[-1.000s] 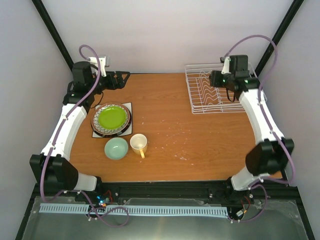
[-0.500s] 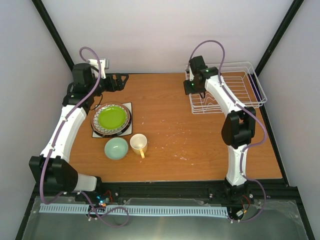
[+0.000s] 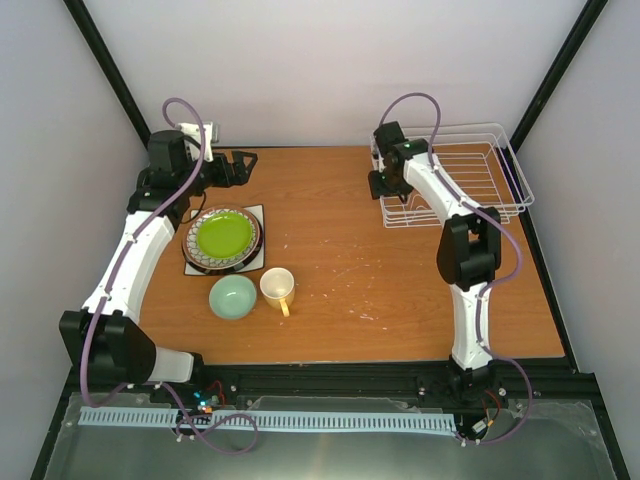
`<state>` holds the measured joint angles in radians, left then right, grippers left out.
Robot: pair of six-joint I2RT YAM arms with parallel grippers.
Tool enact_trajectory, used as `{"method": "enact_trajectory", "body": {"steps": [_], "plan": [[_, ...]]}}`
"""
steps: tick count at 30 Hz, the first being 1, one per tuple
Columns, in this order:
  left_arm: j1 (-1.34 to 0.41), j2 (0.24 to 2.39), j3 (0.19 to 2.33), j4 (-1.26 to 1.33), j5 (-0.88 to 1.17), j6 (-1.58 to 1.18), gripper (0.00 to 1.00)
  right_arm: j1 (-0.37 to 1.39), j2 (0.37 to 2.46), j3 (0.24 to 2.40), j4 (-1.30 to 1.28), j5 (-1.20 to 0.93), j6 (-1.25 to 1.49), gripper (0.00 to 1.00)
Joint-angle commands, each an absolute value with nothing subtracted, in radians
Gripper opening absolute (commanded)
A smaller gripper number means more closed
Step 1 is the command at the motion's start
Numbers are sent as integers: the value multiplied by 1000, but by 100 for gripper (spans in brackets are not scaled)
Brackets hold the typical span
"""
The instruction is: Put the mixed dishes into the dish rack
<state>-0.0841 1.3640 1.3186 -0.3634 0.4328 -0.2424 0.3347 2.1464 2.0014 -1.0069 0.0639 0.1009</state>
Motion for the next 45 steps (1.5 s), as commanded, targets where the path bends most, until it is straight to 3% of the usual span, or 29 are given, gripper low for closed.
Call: {"method": "enact_trajectory", "body": {"steps": [1, 9, 16, 20, 23, 45], "plan": [[-78, 1336, 1310, -364, 419, -215, 98, 351, 2195, 1996, -1038, 69, 116, 56], [-78, 1328, 1291, -360, 415, -216, 98, 379, 2202, 1956, -1040, 62, 152, 46], [-78, 1325, 1285, -354, 415, -212, 98, 393, 2210, 1952, -1056, 56, 171, 30], [-78, 1323, 1281, -353, 417, -210, 98, 395, 2211, 1957, -1071, 62, 182, 18], [-78, 1321, 1278, -351, 414, -207, 98, 398, 2205, 1963, -1084, 68, 193, 3], [-78, 1217, 1257, -402, 414, -165, 98, 612, 2140, 1959, -967, 29, 541, 3]]}}
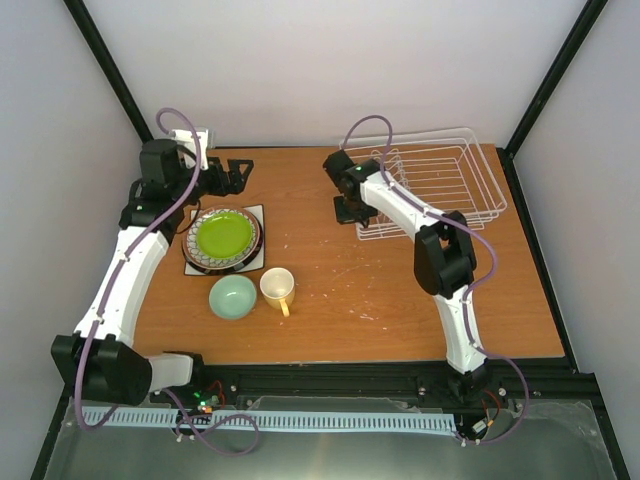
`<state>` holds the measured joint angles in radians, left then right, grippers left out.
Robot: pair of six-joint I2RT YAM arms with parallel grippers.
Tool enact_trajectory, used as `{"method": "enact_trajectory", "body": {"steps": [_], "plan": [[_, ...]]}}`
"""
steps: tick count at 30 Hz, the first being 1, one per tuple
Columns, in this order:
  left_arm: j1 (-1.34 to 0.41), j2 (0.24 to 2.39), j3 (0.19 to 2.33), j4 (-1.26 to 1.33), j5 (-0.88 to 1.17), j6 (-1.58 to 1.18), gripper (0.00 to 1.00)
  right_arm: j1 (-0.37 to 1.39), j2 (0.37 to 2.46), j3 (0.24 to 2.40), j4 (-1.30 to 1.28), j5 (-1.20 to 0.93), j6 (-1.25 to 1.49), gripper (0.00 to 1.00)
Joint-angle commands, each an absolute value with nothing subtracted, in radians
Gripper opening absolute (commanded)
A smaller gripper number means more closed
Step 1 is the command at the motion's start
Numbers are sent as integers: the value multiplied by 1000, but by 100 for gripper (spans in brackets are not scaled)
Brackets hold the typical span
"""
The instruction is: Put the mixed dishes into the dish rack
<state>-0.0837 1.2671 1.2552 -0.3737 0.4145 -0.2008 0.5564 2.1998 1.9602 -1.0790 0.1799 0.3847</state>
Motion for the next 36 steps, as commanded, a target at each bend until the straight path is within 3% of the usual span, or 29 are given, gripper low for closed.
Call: {"method": "enact_trajectory", "body": {"steps": [1, 20, 36], "plan": [[-78, 1204, 1254, -406, 421, -164, 98, 622, 2146, 1963, -963, 21, 567, 3], [-78, 972, 1138, -458, 539, -244, 97, 844, 2113, 1888, -755, 204, 981, 3], [-78, 860, 1138, -489, 522, -243, 97, 882, 2209, 2098, -782, 135, 1032, 3]]}}
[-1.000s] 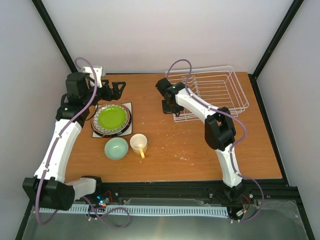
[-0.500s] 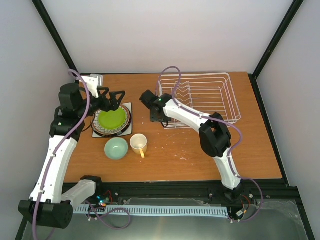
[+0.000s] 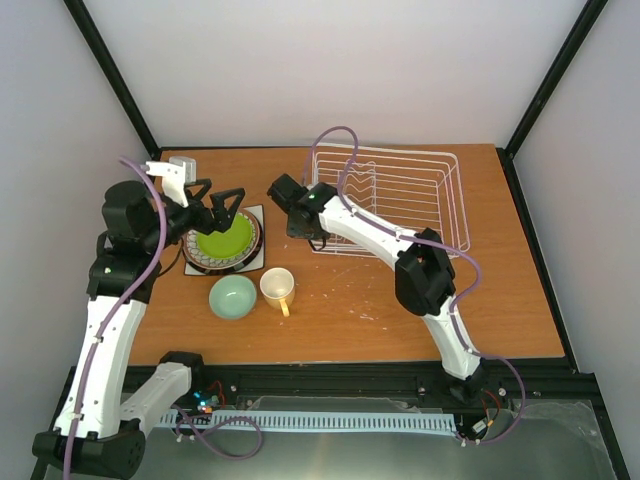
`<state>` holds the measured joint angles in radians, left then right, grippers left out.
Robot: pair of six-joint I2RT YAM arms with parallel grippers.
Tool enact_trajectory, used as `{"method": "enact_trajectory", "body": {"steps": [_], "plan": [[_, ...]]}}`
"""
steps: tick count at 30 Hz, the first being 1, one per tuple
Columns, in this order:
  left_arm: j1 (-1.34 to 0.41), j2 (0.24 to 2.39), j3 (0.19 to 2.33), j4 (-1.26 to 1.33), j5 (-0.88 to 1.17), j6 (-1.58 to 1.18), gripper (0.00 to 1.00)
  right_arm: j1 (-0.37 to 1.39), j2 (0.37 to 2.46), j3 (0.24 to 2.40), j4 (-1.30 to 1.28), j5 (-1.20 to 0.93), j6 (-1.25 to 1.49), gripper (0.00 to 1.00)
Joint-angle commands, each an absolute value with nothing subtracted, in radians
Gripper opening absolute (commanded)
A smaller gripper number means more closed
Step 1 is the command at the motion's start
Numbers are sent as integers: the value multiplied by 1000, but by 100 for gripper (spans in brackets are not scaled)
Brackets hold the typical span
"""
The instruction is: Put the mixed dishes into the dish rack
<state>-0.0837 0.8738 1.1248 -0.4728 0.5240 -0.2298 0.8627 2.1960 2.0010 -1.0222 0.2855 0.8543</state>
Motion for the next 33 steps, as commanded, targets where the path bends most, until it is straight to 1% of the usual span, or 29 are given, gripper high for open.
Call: {"method": "enact_trajectory", "body": {"steps": [1, 11, 22, 23, 24, 26, 27, 28, 31, 33], "plan": [[-78, 859, 1138, -491, 521, -240, 97, 892, 2216, 2108, -785, 134, 1036, 3], [-79, 818, 1125, -506, 489, -229, 97, 964, 2295, 2134, -816, 103, 1036, 3], [-78, 783, 1122, -517, 454, -218, 98, 983, 2308, 2144, -818, 100, 1023, 3], [-78, 782, 1123, -517, 449, -217, 98, 983, 2309, 2145, -817, 99, 1021, 5], [-78, 782, 1123, -518, 444, -214, 98, 983, 2310, 2147, -819, 98, 1018, 10], [-78, 782, 1123, -519, 438, -213, 98, 983, 2314, 2152, -825, 96, 1011, 32], [-77, 783, 1123, -519, 435, -212, 98, 983, 2314, 2155, -830, 98, 1005, 40], [-78, 783, 1123, -518, 431, -212, 98, 983, 2313, 2159, -837, 103, 1000, 46], [-78, 782, 1123, -520, 422, -208, 98, 983, 2307, 2164, -848, 126, 988, 57], [-78, 781, 1123, -524, 414, -205, 98, 983, 2301, 2171, -858, 143, 980, 61]]}}
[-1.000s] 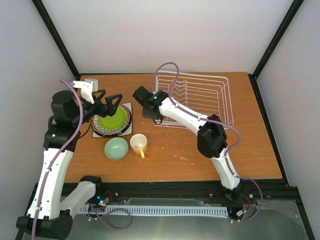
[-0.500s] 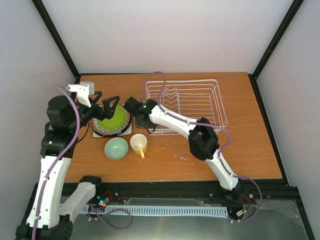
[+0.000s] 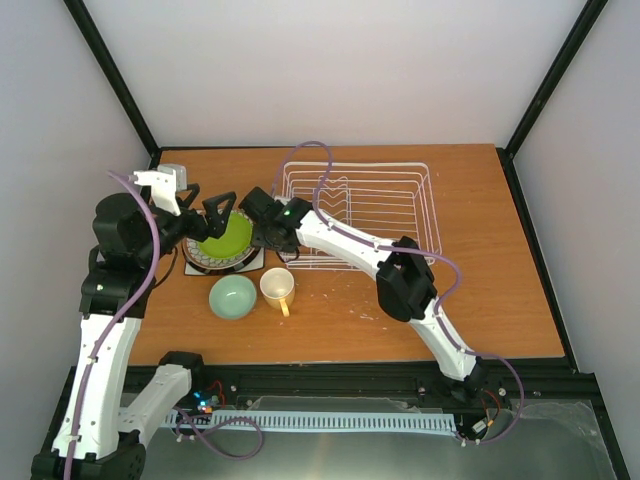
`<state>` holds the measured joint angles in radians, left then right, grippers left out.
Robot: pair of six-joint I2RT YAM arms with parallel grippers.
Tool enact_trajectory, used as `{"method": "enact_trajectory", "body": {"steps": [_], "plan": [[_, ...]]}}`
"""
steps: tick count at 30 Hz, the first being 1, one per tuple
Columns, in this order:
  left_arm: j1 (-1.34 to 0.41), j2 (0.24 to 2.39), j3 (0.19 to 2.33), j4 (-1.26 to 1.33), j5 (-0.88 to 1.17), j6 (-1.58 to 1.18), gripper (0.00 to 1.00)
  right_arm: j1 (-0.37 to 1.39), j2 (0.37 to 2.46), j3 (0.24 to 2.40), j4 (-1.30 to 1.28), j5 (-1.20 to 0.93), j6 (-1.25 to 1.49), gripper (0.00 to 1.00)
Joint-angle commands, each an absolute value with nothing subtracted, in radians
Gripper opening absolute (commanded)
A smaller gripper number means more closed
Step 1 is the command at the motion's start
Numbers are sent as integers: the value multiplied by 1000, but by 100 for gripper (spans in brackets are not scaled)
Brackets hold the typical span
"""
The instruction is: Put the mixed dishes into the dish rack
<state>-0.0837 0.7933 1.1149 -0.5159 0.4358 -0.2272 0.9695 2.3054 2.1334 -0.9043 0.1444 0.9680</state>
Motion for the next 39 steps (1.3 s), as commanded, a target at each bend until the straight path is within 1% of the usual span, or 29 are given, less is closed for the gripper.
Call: {"method": "enact_trajectory", "body": {"steps": [1, 3, 7, 10, 14, 17, 18, 19, 21, 22, 24, 26, 28, 31, 39], "plan": [[-78, 779, 1123, -527, 409, -204, 98, 983, 2299, 2176, -866, 151, 976, 62], [-78, 776, 1120, -531, 399, -202, 98, 983, 2292, 2177, -885, 167, 969, 65], [-79, 774, 1125, -539, 372, -198, 98, 983, 2261, 2177, -929, 218, 949, 66], [-78, 774, 1139, -552, 339, -191, 98, 984, 2194, 2174, -984, 335, 927, 66], [-79, 781, 1155, -558, 313, -193, 98, 985, 2023, 2098, -1025, 542, 900, 66], [-78, 804, 1158, -565, 323, -193, 98, 986, 1859, 1987, -1011, 626, 884, 66], [-78, 813, 1157, -567, 327, -192, 98, 986, 1809, 1941, -1002, 614, 872, 63], [-79, 821, 1155, -571, 330, -192, 98, 985, 1761, 1888, -998, 578, 856, 57], [-78, 830, 1147, -571, 336, -189, 98, 985, 1688, 1796, -1017, 483, 848, 32], [-78, 831, 1145, -569, 337, -187, 98, 986, 1674, 1754, -1033, 429, 850, 27], [-78, 835, 1142, -568, 337, -181, 98, 994, 1664, 1671, -1046, 308, 839, 27], [-78, 838, 1138, -568, 337, -178, 98, 1027, 1672, 1599, -1038, 252, 833, 28], [-78, 840, 1130, -565, 341, -179, 98, 1048, 1702, 1575, -1036, 214, 832, 31], [-78, 850, 1118, -564, 349, -182, 98, 1059, 1759, 1575, -1003, 153, 821, 34], [-78, 869, 1079, -591, 350, -184, 98, 1063, 1891, 1638, -942, 85, 797, 35]]}}
